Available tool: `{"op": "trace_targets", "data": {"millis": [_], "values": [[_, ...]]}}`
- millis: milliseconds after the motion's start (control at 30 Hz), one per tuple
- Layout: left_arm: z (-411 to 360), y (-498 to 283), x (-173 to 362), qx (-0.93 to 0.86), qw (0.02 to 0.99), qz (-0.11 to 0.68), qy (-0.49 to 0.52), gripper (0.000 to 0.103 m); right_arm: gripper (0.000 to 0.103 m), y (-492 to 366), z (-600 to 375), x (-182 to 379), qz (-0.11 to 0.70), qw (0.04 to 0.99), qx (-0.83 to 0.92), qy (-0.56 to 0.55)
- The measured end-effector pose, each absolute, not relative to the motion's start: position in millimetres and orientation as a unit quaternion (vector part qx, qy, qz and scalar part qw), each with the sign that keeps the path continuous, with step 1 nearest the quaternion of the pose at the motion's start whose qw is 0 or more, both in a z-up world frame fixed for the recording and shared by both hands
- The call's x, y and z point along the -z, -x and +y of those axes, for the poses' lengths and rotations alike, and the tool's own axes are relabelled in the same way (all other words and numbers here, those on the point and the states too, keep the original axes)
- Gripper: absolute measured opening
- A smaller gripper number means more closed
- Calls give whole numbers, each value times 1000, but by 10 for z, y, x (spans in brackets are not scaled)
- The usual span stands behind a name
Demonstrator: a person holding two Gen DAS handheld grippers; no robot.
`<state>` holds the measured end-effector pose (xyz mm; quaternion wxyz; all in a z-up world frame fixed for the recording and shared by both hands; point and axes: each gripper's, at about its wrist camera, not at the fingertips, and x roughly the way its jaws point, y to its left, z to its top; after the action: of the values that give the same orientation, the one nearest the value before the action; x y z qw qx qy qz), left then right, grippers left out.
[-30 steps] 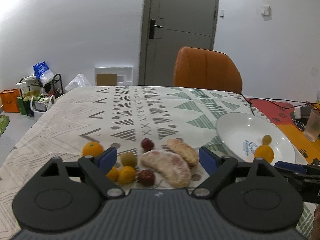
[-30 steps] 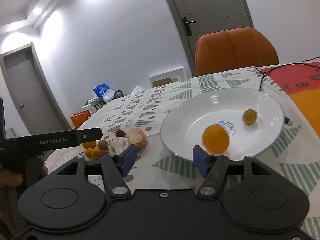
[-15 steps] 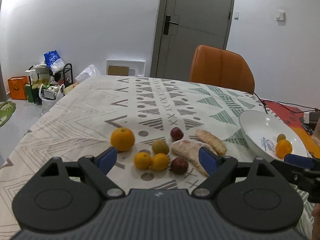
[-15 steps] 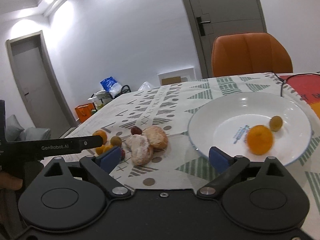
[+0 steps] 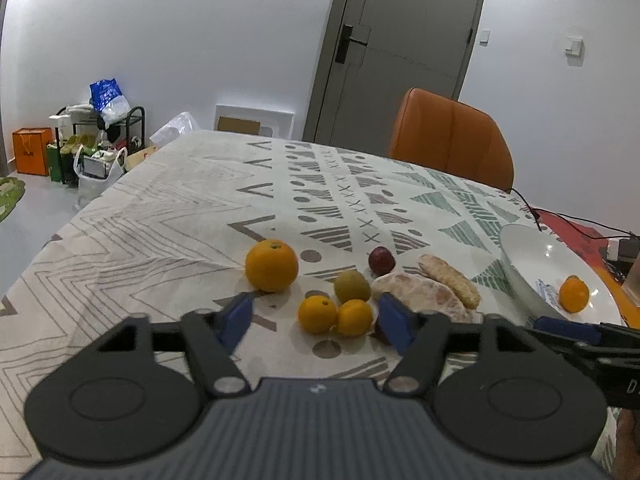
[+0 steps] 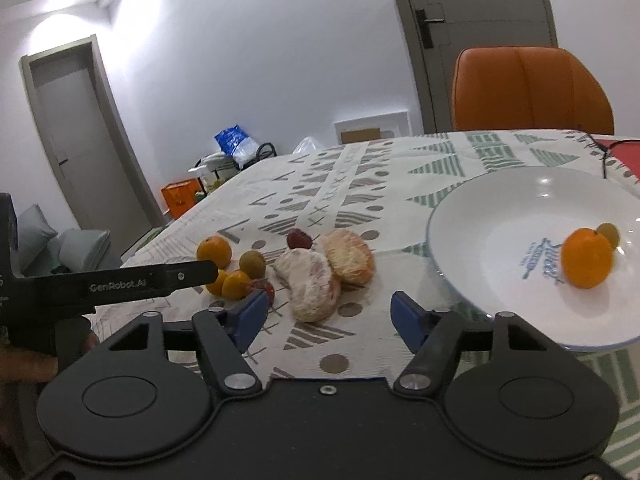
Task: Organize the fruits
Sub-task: 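Grasp the peeled pomelo segment with the right tool while the left tool grasps a mandarin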
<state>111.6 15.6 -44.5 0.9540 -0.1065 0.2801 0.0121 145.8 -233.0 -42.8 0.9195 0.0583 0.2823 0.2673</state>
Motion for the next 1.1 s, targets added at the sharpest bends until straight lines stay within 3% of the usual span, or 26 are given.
{"op": "trace_targets", "data": {"millis": [133, 200, 500, 767, 867, 900, 1100], "values": [[215, -1175, 483, -10, 952, 285, 115, 50, 62, -1505, -2252, 449, 289, 917, -271, -53], [237, -1196, 502, -7, 951, 285, 118, 46, 55, -1541, -2214, 462, 295, 914, -273, -51], [304, -1281, 570, 9, 948, 285, 138, 35, 46, -1656, -2064, 509, 316, 910, -268, -32], [379, -1319, 622, 15, 944, 294, 150, 32, 43, -1703, -1877, 550, 320, 910, -264, -7], [350, -1328, 616, 16, 945, 294, 142, 28, 32, -1700, -1857, 561, 313, 914, -256, 0], [352, -1332, 616, 19, 944, 295, 146, 22, 31, -1703, -1867, 560, 313, 914, -256, -2], [347, -1293, 614, 19, 944, 294, 147, 22, 30, -1653, -1930, 551, 315, 912, -264, -4]]}}
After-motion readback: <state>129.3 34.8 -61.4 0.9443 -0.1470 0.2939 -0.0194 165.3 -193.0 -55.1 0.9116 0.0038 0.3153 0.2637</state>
